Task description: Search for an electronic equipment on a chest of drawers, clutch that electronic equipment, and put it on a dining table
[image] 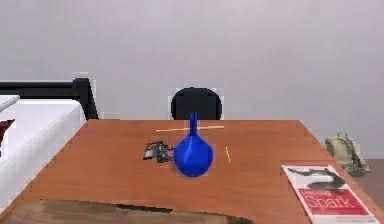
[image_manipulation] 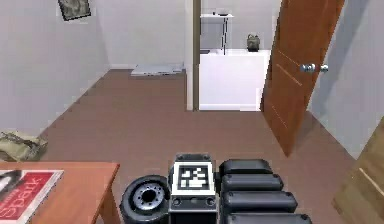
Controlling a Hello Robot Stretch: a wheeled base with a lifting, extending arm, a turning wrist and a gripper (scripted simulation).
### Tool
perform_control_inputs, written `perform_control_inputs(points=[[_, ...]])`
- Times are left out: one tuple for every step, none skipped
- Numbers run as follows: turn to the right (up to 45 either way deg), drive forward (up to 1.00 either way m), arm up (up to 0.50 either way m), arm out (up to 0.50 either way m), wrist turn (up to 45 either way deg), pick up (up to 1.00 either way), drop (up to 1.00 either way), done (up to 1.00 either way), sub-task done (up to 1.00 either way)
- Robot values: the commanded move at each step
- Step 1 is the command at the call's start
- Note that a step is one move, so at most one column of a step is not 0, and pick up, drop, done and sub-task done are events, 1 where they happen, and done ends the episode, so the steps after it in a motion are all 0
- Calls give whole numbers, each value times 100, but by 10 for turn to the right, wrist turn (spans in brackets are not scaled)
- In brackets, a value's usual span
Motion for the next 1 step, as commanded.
perform_control_inputs(points=[[-450,0,0,0,0,0,0,0,0]])
